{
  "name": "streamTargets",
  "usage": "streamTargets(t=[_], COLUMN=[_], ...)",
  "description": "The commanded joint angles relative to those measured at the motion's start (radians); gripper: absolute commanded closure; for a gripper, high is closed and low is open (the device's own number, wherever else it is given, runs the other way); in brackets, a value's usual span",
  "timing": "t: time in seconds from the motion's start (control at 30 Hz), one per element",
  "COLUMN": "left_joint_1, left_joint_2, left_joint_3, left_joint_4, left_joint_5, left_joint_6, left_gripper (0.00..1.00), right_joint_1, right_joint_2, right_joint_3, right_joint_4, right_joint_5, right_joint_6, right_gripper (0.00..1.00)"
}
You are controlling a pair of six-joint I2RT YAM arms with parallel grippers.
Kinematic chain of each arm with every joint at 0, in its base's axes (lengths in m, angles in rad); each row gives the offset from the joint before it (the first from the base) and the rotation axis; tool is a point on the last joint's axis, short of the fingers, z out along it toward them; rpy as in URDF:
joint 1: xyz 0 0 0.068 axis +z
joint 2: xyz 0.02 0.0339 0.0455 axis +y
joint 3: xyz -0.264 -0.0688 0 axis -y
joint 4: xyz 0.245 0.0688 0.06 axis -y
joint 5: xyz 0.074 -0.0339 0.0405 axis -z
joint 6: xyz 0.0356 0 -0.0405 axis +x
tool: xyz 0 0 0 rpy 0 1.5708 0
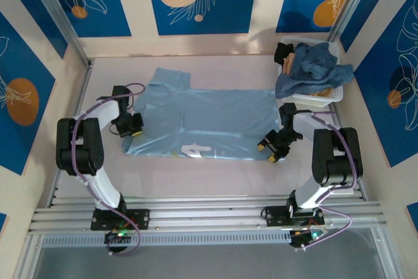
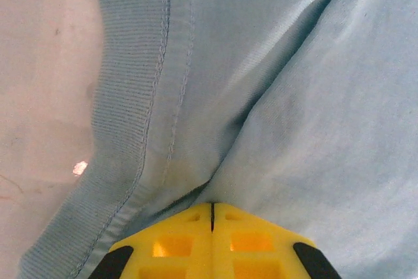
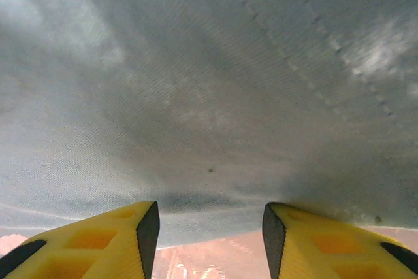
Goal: Fold and stack the t-shirts
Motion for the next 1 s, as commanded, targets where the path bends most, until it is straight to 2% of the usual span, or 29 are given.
streamTargets(t=[0.0,0.37,0.5,0.63,0.8,0.97], left_joint_1=[0.013,0.019,0.019,0.019,0.018,0.017], left_joint_2=[-0.030,0.005,0.003,0.001,0.022,-0.006], left_joint_3=[0.054,0.121,0.067,0.013,-0.025,-0.021], left_joint_4=[-0.049,-0.110,-0.112,-0.095,-0.056,-0.036], left_joint_5=[-0.027,-0.008,0.016,0.049,0.081,0.097], left_joint_6=[0.006,0.033,0.057,0.058,0.063,0.046], left_gripper=[1.00,0.99,0.72,0.65,0.65,0.76], right_joint_1=[0.000,0.006,0.012,0.015,0.021,0.024], right_joint_2=[0.029,0.052,0.052,0.057,0.061,0.061], right_joint_3=[0.034,0.050,0.050,0.049,0.056,0.059], right_joint_4=[-0.056,-0.073,-0.073,-0.070,-0.070,-0.075], right_joint_5=[0.041,0.062,0.060,0.058,0.057,0.062], right_joint_6=[-0.009,-0.020,-0.019,-0.016,-0.017,-0.017], right_gripper=[0.52,0.52,0.51,0.51,0.52,0.51])
